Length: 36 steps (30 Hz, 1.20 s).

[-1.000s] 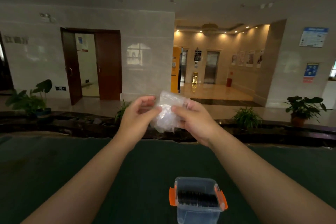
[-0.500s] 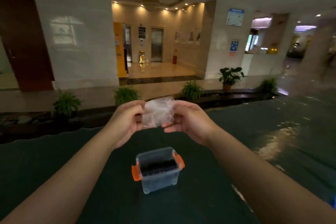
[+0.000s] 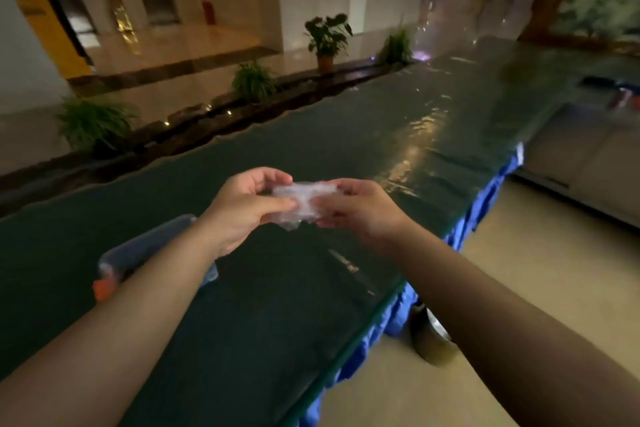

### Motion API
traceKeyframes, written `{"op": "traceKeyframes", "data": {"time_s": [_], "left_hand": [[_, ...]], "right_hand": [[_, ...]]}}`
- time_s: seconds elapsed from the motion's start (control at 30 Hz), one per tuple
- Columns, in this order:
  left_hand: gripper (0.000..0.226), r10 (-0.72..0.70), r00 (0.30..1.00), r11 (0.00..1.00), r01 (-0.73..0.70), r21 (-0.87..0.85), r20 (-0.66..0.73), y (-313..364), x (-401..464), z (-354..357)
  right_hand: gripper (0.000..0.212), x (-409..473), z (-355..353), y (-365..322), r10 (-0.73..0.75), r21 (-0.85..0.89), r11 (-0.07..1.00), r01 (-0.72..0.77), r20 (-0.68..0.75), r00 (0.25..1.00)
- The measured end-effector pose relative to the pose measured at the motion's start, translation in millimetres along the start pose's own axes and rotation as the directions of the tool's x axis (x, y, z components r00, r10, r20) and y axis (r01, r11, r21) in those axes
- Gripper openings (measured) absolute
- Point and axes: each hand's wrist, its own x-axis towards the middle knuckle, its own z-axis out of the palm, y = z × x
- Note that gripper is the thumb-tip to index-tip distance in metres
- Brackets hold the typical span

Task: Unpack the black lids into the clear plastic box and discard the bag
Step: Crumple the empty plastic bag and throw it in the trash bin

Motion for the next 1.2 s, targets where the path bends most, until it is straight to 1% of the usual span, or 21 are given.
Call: {"op": "traceKeyframes", "data": {"time_s": [0.07, 0.13, 0.2, 0.27, 0.33, 0.43, 0.53, 0.6, 0.67, 0.7, 0.77, 0.83, 0.97, 1.1, 1.17, 1.2], "left_hand": [[0.039, -0.061, 0.993, 0.998, 0.061, -0.003, 0.097, -14, 20, 41], [0.038, -0.102, 0.98, 0.995, 0.099, 0.025, 0.172, -32, 44, 82], [0.032, -0.131, 0.974, 0.987, 0.111, 0.113, 0.188, -52, 64, 119], [0.034, -0.142, 0.975, 0.968, 0.1, 0.23, 0.174, -74, 85, 155], [0.044, -0.151, 0.97, 0.942, 0.083, 0.324, 0.19, -100, 110, 197], [0.059, -0.13, 0.97, 0.903, 0.03, 0.429, 0.207, -134, 132, 239], [0.066, -0.13, 0.955, 0.883, -0.01, 0.469, 0.266, -171, 161, 290], [0.068, -0.122, 0.935, 0.881, -0.053, 0.47, 0.334, -196, 178, 328], [0.07, -0.115, 0.908, 0.876, -0.098, 0.471, 0.404, -220, 192, 363], [0.07, -0.125, 0.888, 0.871, -0.116, 0.478, 0.443, -238, 202, 384], [0.071, -0.138, 0.862, 0.856, -0.145, 0.497, 0.489, -260, 208, 409], [0.074, -0.192, 0.841, 0.845, -0.121, 0.521, 0.506, -287, 213, 433], [0.081, -0.293, 0.826, 0.805, -0.058, 0.591, 0.482, -341, 219, 467], [0.082, -0.355, 0.84, 0.76, 0.003, 0.65, 0.41, -396, 226, 484], [0.082, -0.371, 0.854, 0.741, 0.035, 0.671, 0.365, -422, 230, 490], [0.082, -0.385, 0.86, 0.728, 0.06, 0.683, 0.335, -437, 231, 494]], "right_hand": [[0.014, -5, -46, 13, 0.034, -0.015, 0.999, -0.036, -0.089, 0.995], [0.015, -11, -97, 25, 0.075, -0.039, 0.996, -0.083, -0.172, 0.982], [0.012, -18, -145, 38, 0.101, -0.053, 0.992, -0.118, -0.258, 0.961], [0.007, -25, -194, 54, 0.126, -0.066, 0.985, -0.159, -0.356, 0.926], [0.009, -31, -249, 74, 0.16, -0.09, 0.97, -0.227, -0.468, 0.869], [0.009, -39, -305, 101, 0.177, -0.158, 0.931, -0.328, -0.591, 0.787], [0.017, -43, -362, 129, 0.192, -0.209, 0.866, -0.455, -0.7, 0.687], [0.017, -47, -394, 148, 0.174, -0.263, 0.808, -0.528, -0.748, 0.64], [0.021, -46, -419, 165, 0.131, -0.338, 0.74, -0.581, -0.776, 0.617], [0.021, -45, -435, 179, 0.129, -0.347, 0.715, -0.607, -0.788, 0.602], [0.015, -43, -452, 201, 0.148, -0.358, 0.67, -0.651, -0.794, 0.59], [0.016, -40, -471, 230, 0.173, -0.346, 0.63, -0.695, -0.811, 0.56], [0.021, -32, -511, 296, 0.198, -0.361, 0.554, -0.75, -0.818, 0.54], [0.019, -16, -551, 371, 0.33, -0.314, 0.496, -0.809, -0.794, 0.51], [0.024, -4, -571, 411, 0.37, -0.318, 0.477, -0.819, -0.773, 0.516], [0.022, 1, -580, 434, 0.381, -0.33, 0.468, -0.82, -0.762, 0.524]]}}
